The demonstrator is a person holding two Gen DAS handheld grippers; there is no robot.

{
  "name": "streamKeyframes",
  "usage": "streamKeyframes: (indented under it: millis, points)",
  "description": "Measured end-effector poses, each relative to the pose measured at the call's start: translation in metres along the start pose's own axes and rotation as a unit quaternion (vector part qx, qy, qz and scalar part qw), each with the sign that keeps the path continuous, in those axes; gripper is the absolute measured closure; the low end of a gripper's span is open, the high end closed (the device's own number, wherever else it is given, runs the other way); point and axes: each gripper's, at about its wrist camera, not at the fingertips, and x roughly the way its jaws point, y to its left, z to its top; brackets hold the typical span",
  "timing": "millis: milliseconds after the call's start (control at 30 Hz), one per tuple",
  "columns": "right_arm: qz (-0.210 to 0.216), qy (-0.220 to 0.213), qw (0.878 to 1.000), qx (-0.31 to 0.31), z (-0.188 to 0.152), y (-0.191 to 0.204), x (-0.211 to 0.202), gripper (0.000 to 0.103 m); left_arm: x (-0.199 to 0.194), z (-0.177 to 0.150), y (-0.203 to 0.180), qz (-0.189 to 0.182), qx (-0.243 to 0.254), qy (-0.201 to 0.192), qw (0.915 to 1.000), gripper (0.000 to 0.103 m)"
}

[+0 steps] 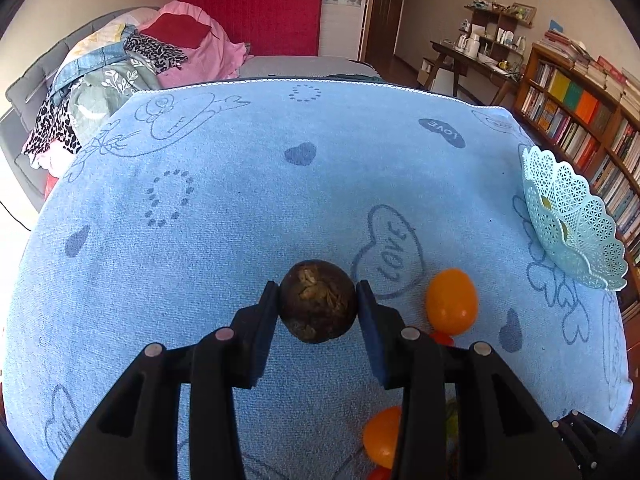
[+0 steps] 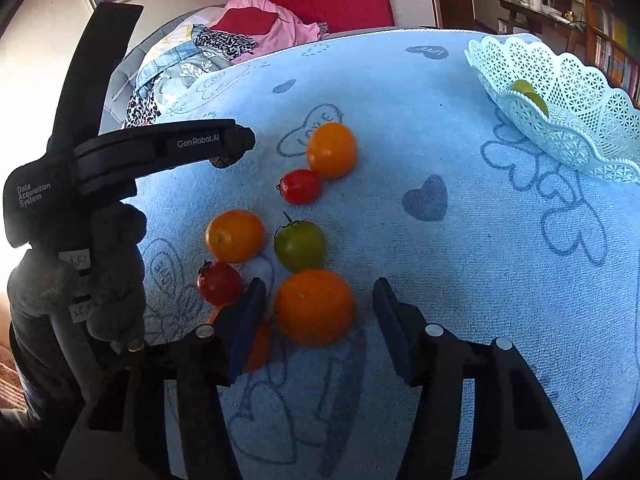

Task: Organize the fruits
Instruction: 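Grasp the large orange with the right gripper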

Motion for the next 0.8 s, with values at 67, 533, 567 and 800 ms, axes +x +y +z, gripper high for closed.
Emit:
streamKeyframes:
  millis: [67, 533, 567, 800]
  points:
    - [-0.003, 0.0, 1.0, -0.004, 0.0, 0.001, 0.0, 0.049, 0.0, -0.001, 0.0, -0.001, -0.001, 0.001, 1.0, 0.063]
    - [-0.004, -0.01, 1.0, -0.009, -0.005, 0.002, -0.011, 0.062, -0.006, -0.003, -0.005, -0.008, 0.002, -0.009, 0.9999, 0.063]
    - [-0.004, -0.013, 1.0, -0.008, -0.005, 0.001, -0.013, 0.062, -0.007, -0.003, -0.006, -0.008, 0.003, -0.011, 0.9999, 0.063]
    - [-0.015, -0.034, 0.999, -0.003, -0.002, -0.005, -0.027, 0.062, -0.014, -0.003, -0.012, -0.008, 0.011, -0.02, 0.9997, 0.063]
